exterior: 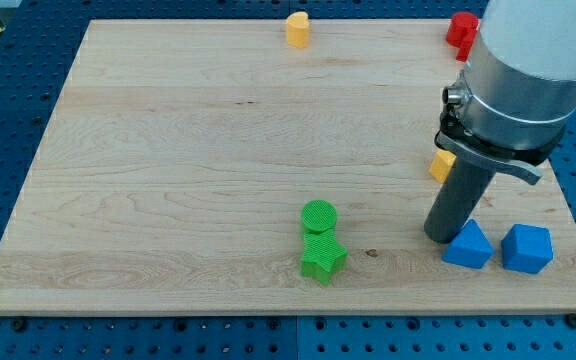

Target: Place the yellow hexagon below the yellow heart

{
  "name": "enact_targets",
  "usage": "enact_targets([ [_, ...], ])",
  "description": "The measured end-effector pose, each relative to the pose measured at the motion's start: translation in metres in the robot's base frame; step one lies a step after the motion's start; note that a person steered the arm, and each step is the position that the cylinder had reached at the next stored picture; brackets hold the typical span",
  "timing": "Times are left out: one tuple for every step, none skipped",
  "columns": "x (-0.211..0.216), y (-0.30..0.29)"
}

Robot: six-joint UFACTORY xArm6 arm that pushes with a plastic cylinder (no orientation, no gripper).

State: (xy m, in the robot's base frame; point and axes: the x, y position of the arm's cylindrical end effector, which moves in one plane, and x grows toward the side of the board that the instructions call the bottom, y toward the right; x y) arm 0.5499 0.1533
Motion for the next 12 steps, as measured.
enact_targets([
  [0.0,0.015],
  [0.0,0.034],
  [-0.017,0.05],
  [-0.047,0.055],
  [-0.07,0.041],
  [-0.093,0.02],
  [-0.12,0.001],
  [-0.147,-0.013],
  [-0.172,-0.027],
  [-0.191,-0.036],
  [-0.193,-0.039],
  [-0.162,-0.027],
])
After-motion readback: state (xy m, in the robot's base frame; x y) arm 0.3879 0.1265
